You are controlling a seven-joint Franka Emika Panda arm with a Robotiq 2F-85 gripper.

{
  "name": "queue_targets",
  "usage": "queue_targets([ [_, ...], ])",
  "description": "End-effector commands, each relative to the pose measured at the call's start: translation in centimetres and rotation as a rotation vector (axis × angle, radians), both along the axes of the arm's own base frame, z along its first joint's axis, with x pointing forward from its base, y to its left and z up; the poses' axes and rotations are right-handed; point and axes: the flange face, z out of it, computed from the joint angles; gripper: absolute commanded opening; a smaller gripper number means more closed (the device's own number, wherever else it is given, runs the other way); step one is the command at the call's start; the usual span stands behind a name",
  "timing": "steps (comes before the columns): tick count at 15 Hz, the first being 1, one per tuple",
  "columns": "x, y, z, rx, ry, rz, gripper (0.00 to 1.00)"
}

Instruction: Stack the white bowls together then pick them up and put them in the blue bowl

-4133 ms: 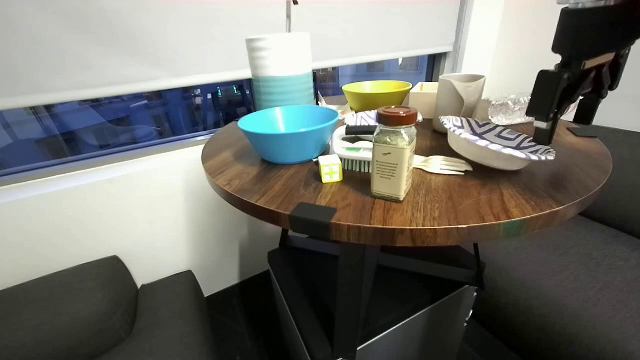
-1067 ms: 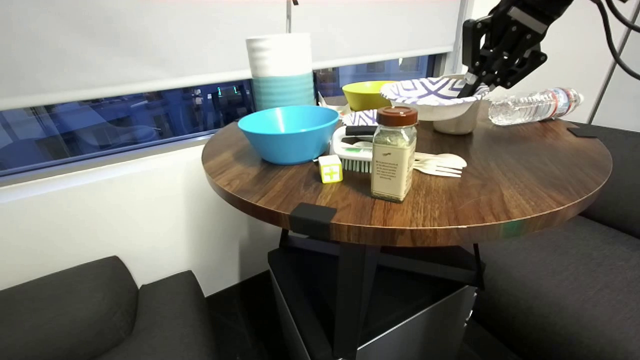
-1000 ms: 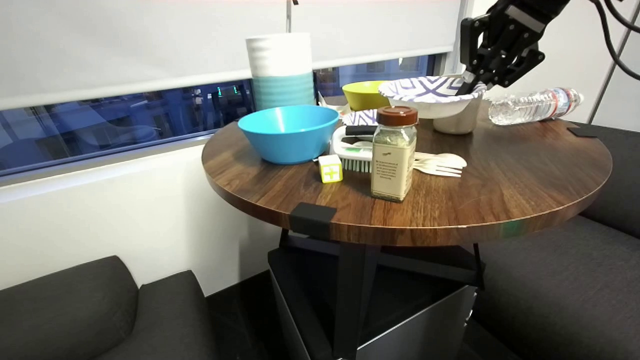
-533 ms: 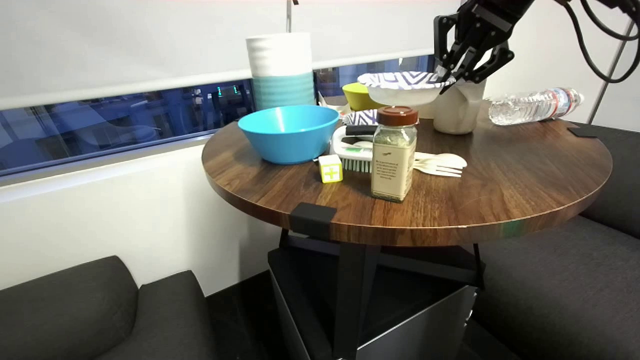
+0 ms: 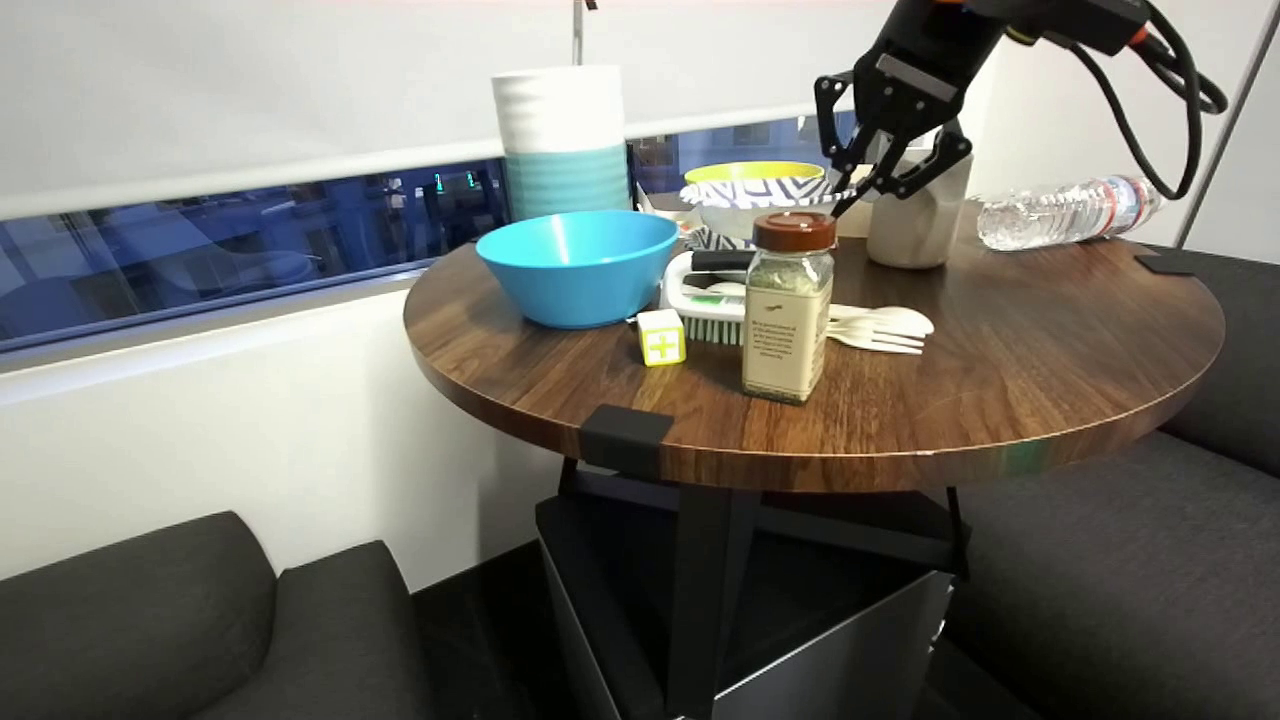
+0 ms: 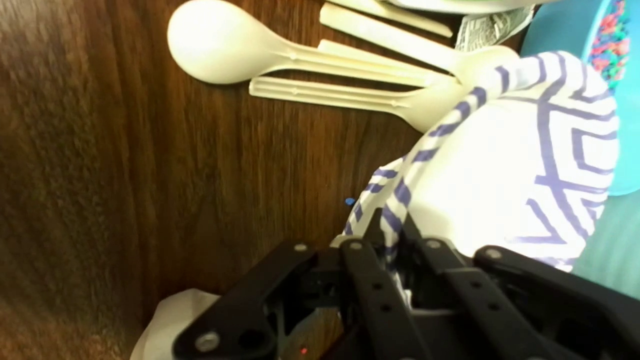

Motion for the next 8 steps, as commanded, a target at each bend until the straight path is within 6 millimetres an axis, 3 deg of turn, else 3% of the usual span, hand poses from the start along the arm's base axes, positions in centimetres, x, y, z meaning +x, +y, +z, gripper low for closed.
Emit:
queue_targets([
  [1, 1.0, -0.21, -0.03, -0.031, -0.005, -0.108, 0.01],
  [5, 1.12, -0.56, -0.25, -0.051, 0.014, -0.159, 0.01],
  [6, 1.14, -0.38, -0.3, -0.051, 0.019, -0.158, 0.31],
  [8, 1.14, -0.13, -0.3, -0.054, 0.02, -0.162, 0.38],
])
